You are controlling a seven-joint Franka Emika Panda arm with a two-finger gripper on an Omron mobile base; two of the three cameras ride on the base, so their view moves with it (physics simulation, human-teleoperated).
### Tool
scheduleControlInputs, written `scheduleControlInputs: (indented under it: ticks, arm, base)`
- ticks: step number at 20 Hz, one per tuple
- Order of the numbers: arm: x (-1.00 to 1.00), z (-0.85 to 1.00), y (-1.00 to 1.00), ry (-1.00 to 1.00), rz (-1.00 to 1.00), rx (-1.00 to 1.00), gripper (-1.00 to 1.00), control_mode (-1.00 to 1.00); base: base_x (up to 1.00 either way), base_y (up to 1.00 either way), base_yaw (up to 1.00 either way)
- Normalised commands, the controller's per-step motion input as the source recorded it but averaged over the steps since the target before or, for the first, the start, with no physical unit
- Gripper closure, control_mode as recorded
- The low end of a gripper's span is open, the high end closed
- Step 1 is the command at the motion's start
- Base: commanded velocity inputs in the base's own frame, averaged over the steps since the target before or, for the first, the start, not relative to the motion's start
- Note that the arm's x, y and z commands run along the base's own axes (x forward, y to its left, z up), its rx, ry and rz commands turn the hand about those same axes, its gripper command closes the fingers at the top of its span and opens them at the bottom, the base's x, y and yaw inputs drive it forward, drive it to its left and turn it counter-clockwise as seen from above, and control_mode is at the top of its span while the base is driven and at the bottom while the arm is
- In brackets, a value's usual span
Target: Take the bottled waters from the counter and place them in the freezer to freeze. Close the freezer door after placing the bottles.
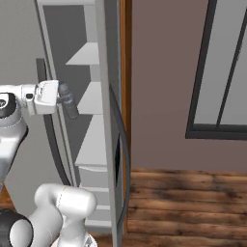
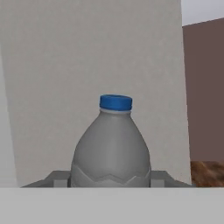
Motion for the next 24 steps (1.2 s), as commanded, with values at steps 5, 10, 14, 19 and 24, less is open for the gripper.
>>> scheduleControlInputs:
  ticks: [5, 10, 14, 19, 24]
  arm:
    - [0.32, 0.59, 0.00, 0.11, 0.32, -0.09, 1.00, -1.00]
    - [0.06, 0.34, 0.00, 0.02, 0.38, 0.00, 1.00, -1.00]
    - [0.00, 0.23, -0.08, -0.10, 0.27, 0.05, 1.00, -1.00]
    - [0.12, 0.55, -0.01, -0.09, 0.17, 0.06, 1.00, -1.00]
    - [0.62, 0.51, 0.00, 0.02, 0.13, 0.00, 1.00, -1.00]
  base:
    - [0.00, 0.00, 0.00]
    - [0.00, 0.00, 0.00]
    - [0.00, 0.00, 0.00]
    - [0.00, 0.00, 0.00]
    - [0.00, 0.00, 0.00]
